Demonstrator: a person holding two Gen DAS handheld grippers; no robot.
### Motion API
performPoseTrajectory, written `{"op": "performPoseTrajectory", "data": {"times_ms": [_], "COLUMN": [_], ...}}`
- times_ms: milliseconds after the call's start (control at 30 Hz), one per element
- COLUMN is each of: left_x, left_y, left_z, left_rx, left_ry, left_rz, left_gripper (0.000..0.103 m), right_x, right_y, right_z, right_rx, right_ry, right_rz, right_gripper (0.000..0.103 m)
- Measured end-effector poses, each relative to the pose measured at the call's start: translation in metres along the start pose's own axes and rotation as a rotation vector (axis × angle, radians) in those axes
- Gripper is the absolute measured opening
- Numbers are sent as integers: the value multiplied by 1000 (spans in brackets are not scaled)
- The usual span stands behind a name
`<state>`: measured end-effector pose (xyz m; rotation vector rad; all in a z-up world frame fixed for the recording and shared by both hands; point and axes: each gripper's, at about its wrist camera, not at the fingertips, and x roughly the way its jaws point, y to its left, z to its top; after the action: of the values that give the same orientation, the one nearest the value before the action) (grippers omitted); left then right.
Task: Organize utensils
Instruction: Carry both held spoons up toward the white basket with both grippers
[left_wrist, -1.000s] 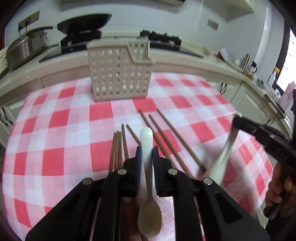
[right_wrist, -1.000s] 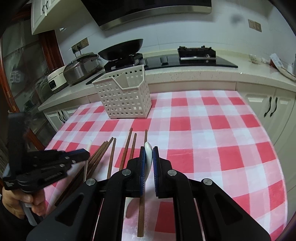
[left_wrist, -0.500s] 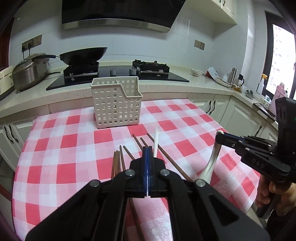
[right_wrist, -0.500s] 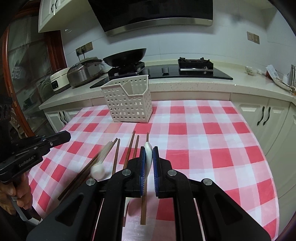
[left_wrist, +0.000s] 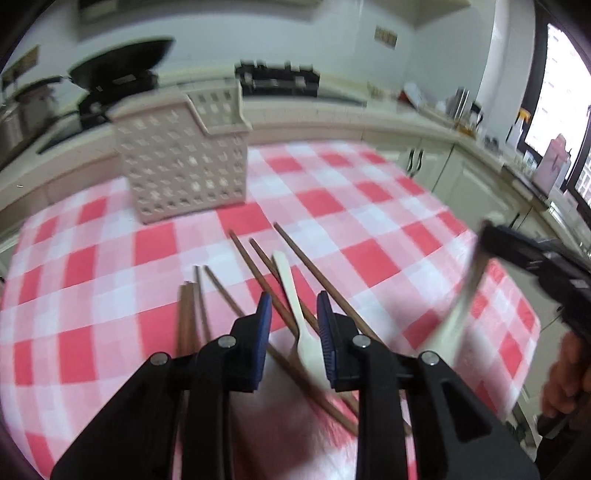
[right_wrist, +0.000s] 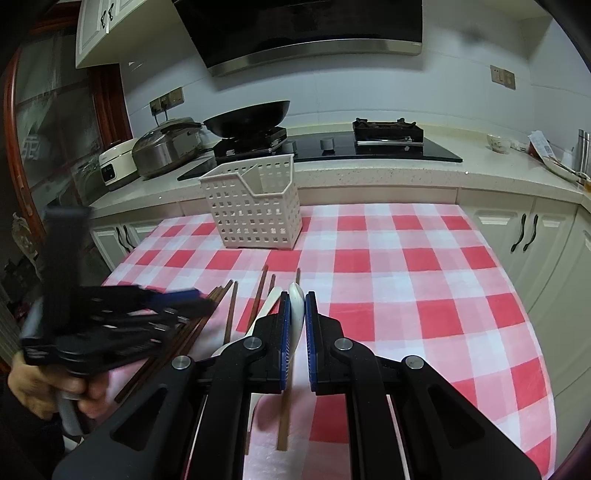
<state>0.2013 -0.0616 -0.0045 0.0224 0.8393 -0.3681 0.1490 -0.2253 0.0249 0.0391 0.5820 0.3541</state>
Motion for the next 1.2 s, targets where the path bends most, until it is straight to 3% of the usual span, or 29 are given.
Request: {"op": "performPoseTrajectory", "data": {"times_ms": [233,533,600,667,900,1200], "left_x": [62,91,94,92,66,-9], "left_y": [0,-6,-9,-7,-2,4], "left_z": [17,23,20,20,21,23], "left_rx": [21,59,77,60,12,-9], "left_ry": [78,133,137,132,76,-96], "left_rz": [39,79,97,90,59,58], "left_gripper": [24,24,19,11,11,6], "right_x": [8,18,21,21,22,22], "right_y": [-18,-27,-27,-28,-26,-15], "right_z": [10,14,13,11,10,14], "right_rx": [13,22,23,24,24,5], "right_ry": [-9,1,8,10,12,7], "right_rz": [-32,-25,-23,-23,-22,-14], "right_gripper": [8,8,8,8,8,8]}}
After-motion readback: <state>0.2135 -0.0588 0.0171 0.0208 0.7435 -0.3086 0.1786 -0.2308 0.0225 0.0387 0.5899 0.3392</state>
